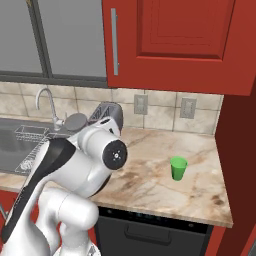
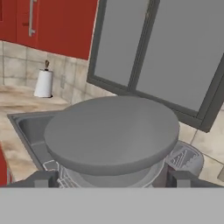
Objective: Place the pitcher and cup on the dining counter for serving.
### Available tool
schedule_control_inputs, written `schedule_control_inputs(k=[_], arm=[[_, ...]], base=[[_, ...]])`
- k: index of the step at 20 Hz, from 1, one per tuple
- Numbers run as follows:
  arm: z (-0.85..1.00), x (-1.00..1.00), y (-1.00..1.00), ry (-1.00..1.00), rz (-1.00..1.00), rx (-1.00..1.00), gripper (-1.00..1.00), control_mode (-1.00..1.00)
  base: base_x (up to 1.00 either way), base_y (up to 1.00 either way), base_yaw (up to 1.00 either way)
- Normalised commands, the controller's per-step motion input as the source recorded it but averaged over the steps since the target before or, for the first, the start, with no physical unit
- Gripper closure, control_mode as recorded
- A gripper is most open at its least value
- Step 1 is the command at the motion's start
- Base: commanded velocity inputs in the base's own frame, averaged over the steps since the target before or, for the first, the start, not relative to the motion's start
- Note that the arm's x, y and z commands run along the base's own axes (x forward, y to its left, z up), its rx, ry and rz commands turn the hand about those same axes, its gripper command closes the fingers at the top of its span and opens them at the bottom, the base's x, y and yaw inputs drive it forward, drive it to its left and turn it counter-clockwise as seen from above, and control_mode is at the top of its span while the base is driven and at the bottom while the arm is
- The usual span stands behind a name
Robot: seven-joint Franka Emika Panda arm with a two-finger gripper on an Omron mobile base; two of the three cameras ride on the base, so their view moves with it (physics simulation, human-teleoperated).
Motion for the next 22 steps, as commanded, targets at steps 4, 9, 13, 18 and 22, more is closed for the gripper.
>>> schedule_control_inputs(k=[4, 9, 13, 18, 22], arm=[[0.06, 0.0, 0.0, 0.06, 0.02, 0.0, 1.0, -1.0], [0.0, 0.0, 0.0, 0.0, 0.0, 0.0, 1.0, -1.0], [0.0, 0.0, 0.0, 0.0, 0.0, 0.0, 1.0, 1.0], [0.0, 0.0, 0.0, 0.0, 0.0, 0.0, 1.0, 1.0], [0.0, 0.0, 0.0, 0.0, 0.0, 0.0, 1.0, 1.0]], base=[[0.0, 0.0, 0.0], [0.0, 0.0, 0.0], [-0.25, 0.06, 0.0], [-0.64, 0.44, 0.11], [-0.8, 0.69, 0.24]])
